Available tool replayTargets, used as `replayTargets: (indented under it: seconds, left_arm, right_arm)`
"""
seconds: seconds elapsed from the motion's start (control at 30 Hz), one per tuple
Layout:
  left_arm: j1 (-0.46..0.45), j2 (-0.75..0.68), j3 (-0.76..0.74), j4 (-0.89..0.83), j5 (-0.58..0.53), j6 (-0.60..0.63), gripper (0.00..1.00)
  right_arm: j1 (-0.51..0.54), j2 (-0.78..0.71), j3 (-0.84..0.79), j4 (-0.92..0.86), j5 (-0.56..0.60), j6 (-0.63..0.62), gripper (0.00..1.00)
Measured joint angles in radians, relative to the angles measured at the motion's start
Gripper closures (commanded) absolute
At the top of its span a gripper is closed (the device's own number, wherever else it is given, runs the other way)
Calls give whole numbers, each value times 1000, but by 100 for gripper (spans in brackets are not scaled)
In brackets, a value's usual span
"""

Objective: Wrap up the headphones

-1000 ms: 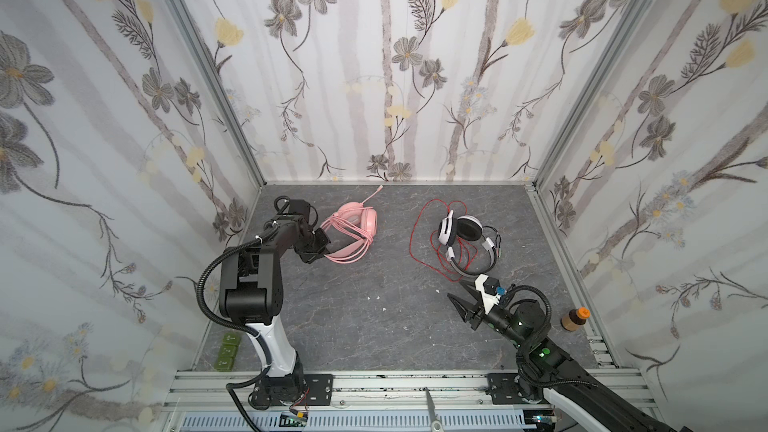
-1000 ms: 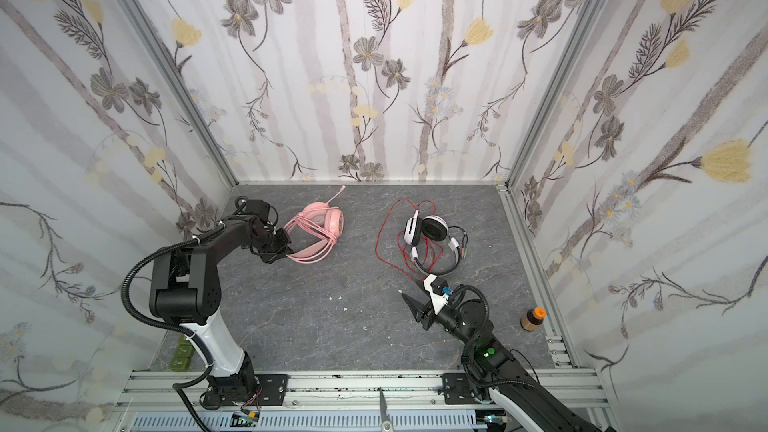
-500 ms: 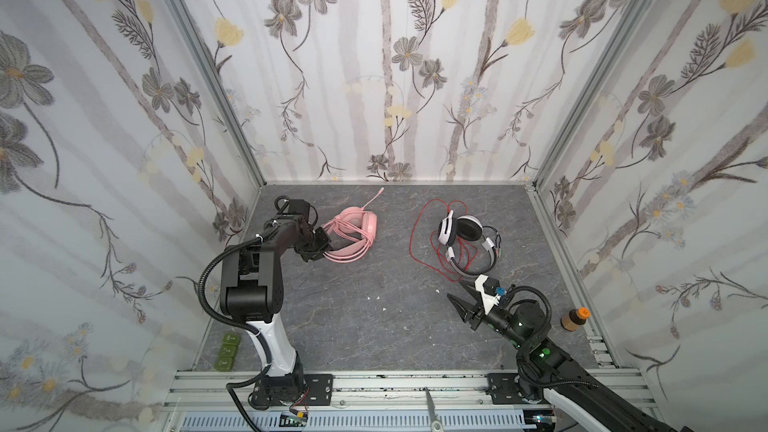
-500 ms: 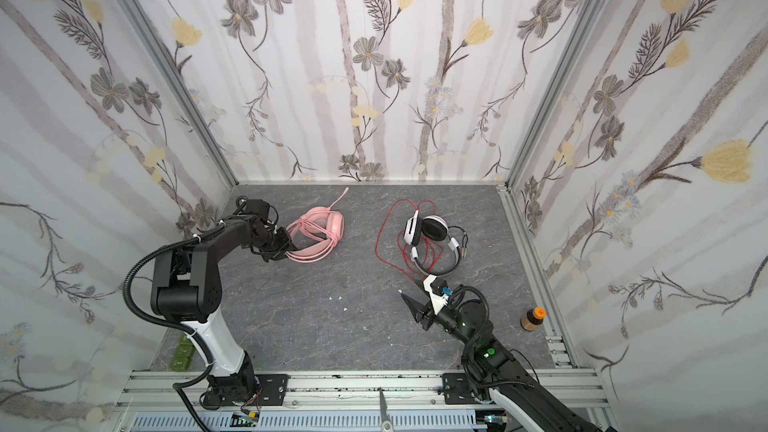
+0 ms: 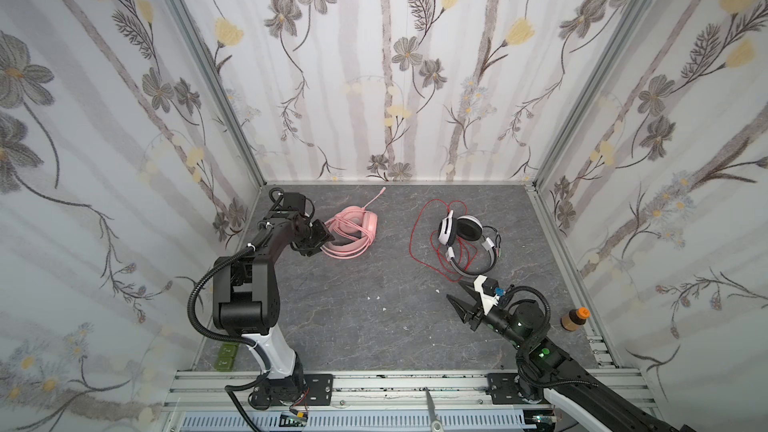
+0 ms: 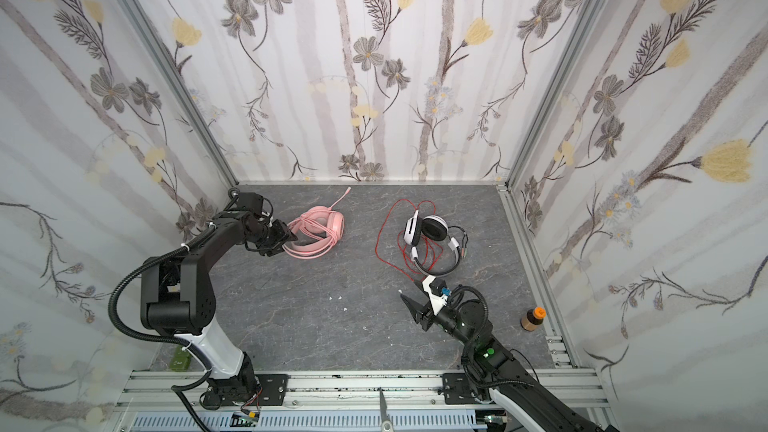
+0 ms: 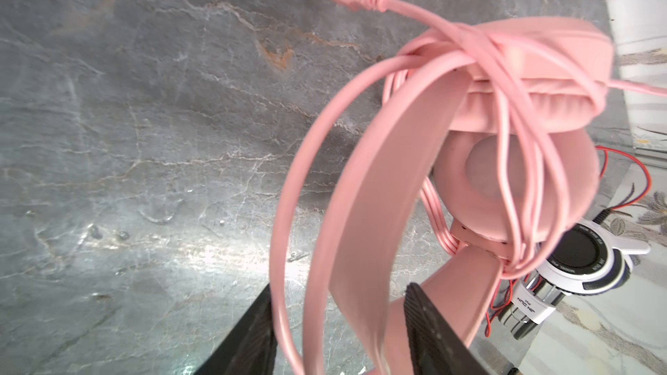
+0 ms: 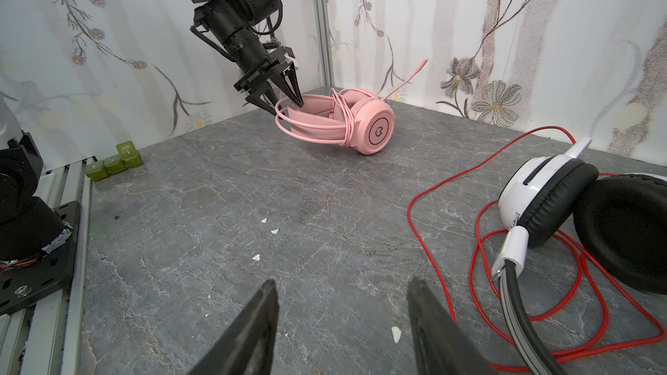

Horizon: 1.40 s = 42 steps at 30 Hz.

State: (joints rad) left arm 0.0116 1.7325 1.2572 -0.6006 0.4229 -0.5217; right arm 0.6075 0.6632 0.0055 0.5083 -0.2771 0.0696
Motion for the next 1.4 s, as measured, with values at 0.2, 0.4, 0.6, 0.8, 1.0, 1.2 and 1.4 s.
replayTargets:
  seconds: [0.2, 0.4, 0.6, 0.8, 1.0, 1.2, 1.4]
  left_arm:
    - [8, -86, 0, -33, 23, 18, 41]
    - [8, -235, -54, -61, 41, 16, 41]
    - [8, -470, -154, -87, 44, 19, 41]
    - [7, -766, -320, -99, 12, 28, 39]
    - [-9, -946, -422, -119, -1, 55, 39]
    - [-87, -996, -453, -103, -16, 70, 40]
    - [-113, -1045, -463, -80, -46, 69, 39]
  right_arm:
    - [9, 12, 0, -2, 4, -3, 42]
    - [15, 26, 1, -5, 22, -8, 42]
    - [19, 36, 2, -5, 52, -3, 36]
    - [13, 111, 81, -62, 245, 93, 23]
    - [-103, 283, 229, -209, 389, 314, 22]
    - [-218, 464, 462, -333, 297, 421, 18]
    - [-338, 713, 790, -476, 225, 377, 15]
